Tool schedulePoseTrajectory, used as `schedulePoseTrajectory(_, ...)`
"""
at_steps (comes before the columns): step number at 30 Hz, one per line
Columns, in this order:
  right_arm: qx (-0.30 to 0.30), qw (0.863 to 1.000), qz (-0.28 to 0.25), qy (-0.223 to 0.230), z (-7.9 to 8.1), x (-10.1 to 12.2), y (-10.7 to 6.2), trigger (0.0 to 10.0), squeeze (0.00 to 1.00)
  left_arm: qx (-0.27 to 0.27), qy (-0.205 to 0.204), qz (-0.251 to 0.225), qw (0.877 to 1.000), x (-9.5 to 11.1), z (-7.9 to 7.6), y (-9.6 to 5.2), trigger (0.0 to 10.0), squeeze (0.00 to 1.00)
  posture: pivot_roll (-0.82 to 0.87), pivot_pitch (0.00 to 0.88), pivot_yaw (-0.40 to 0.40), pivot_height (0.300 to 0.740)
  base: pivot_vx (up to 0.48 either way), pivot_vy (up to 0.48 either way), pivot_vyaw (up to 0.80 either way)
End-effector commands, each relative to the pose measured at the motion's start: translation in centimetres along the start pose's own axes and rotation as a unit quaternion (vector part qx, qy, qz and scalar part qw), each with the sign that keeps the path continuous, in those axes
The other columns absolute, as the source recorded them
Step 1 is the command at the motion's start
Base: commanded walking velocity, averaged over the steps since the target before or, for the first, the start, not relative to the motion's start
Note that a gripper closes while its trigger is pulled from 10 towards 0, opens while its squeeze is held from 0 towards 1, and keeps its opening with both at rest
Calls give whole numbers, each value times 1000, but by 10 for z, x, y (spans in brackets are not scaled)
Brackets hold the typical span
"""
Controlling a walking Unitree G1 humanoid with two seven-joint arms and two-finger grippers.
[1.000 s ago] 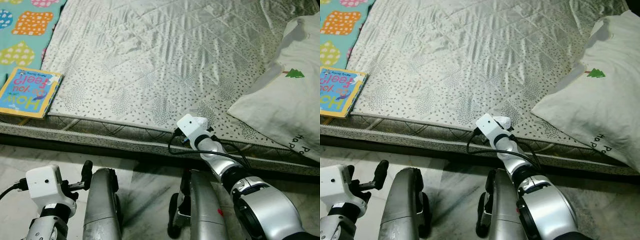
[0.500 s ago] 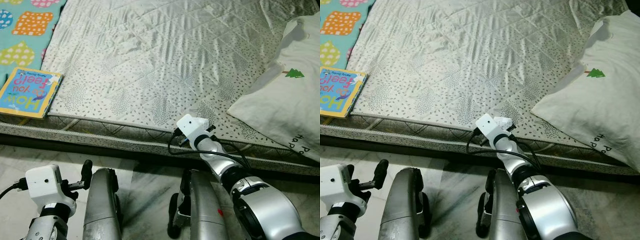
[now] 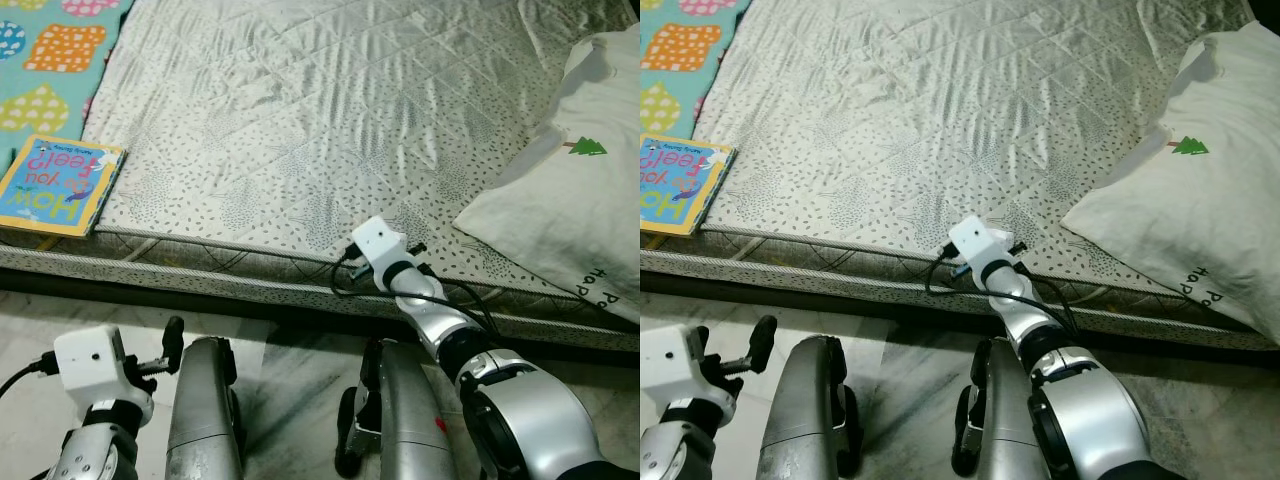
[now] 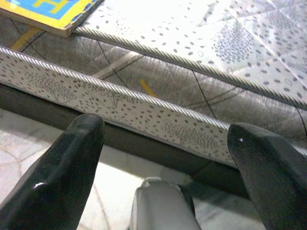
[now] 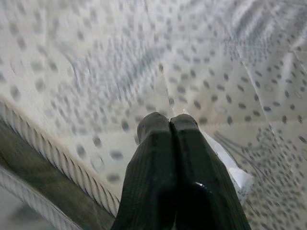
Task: Clean up the room
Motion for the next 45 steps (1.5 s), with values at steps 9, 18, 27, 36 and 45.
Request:
schedulePoseTrajectory(9,12,990,-45,133,-6,10,0,0,0,5,-3,-19,1000,-2,-2,20,10000,0,75,147,-89,590,0,0,0)
schedulePoseTrajectory(18,42,969,-83,228,2,3,-12,10000,0,13,10,-40,999,-4,-6,38,10000,0,15,54,-76,590,0,0,0)
schedulePoseTrajectory(27,53,950,-114,287,14,-9,-46,10000,0,-21,-6,-39,999,-12,-16,50,10000,0,-29,12,-59,590,0,0,0)
schedulePoseTrajectory(36,62,940,-134,307,17,7,-49,10000,0,-25,-6,-41,999,-11,-16,53,10000,0,-21,14,-51,618,0,0,0)
schedulePoseTrajectory(45,71,938,-136,311,18,15,-51,10000,0,-24,-5,-44,999,-11,-13,53,10000,0,-15,18,-50,648,0,0,0)
Point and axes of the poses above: a point about 5 cm out from each wrist's last joint towards the gripper, its own y axis pointing out of the wrist towards the gripper, its own x axis along the axis of the wrist's last joint, z = x × y, the point moved 2 cm from there along y, pointing out of the wrist towards the gripper, and after that the axes turned 12 degrees about -y, right-handed, at the moved point
